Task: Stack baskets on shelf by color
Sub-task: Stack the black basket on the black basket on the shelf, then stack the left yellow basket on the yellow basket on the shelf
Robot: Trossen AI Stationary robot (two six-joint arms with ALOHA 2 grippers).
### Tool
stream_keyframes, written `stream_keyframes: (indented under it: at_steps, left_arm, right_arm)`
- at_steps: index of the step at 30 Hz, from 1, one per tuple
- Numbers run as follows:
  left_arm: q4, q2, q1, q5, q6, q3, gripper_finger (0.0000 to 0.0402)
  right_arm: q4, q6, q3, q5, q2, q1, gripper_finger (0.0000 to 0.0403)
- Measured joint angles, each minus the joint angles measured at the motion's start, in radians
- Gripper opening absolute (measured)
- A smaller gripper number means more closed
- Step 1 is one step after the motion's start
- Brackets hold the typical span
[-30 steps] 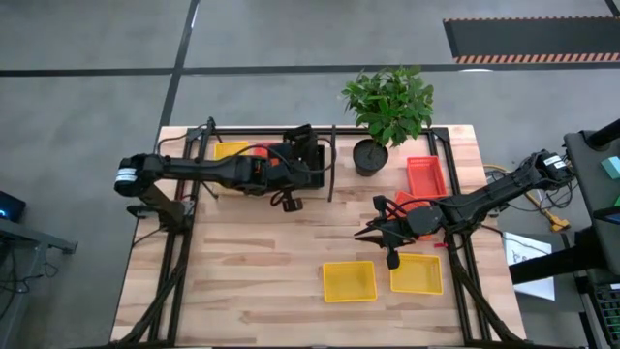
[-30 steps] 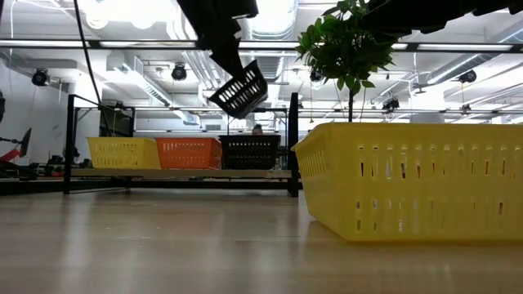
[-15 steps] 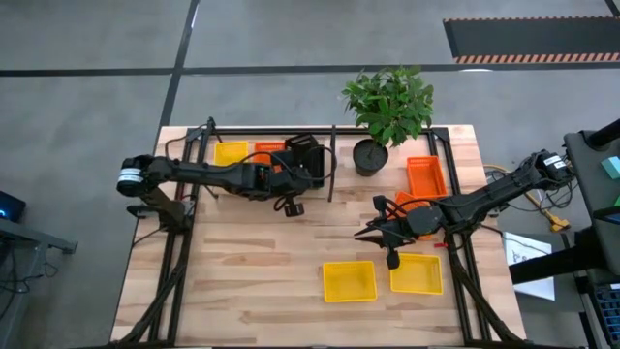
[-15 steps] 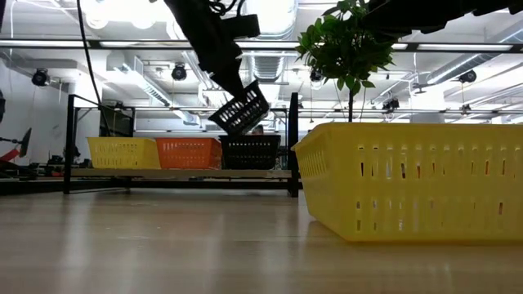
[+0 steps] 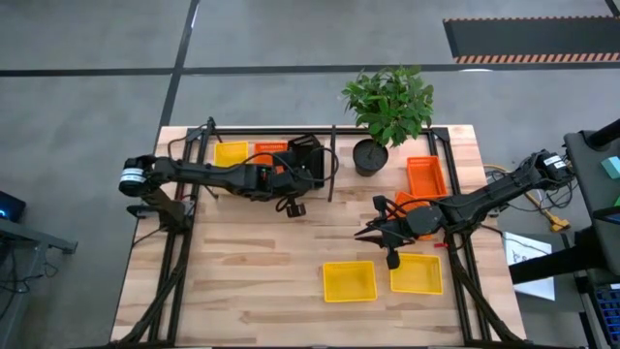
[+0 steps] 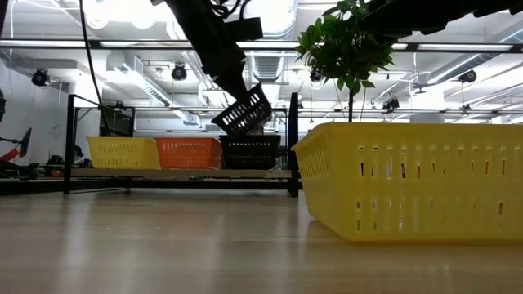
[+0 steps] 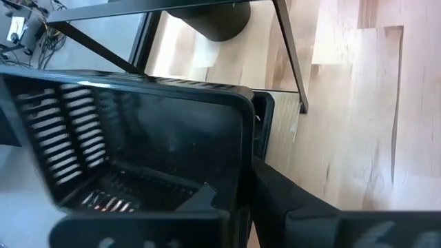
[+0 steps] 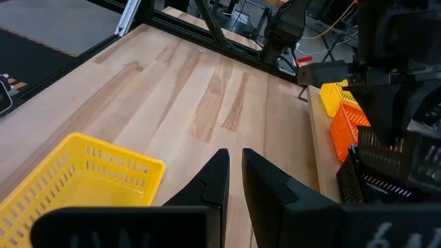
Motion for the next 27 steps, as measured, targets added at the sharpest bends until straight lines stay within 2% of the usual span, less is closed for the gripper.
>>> stream_keyframes:
  at_steps: [9, 18, 27]
  left_arm:
    - [0.004, 0.000, 0.006, 0.000, -0.001, -0.011, 0.0047]
    - [0.060, 0.000, -0.003, 0.027, -0.010, -0.011, 0.0050]
    - [0.082, -0.022, -0.129, 0.048, -0.063, -0.011, 0.0050]
  right_arm:
    - [0.000, 0.000, 0.000, 0.000, 0.000, 0.000, 0.0034]
    - [-0.002, 0.000, 0.000, 0.000, 0.000, 0.000, 0.0034]
    - [-0.005, 0.000, 0.000, 0.000, 0.000, 0.000, 0.0034]
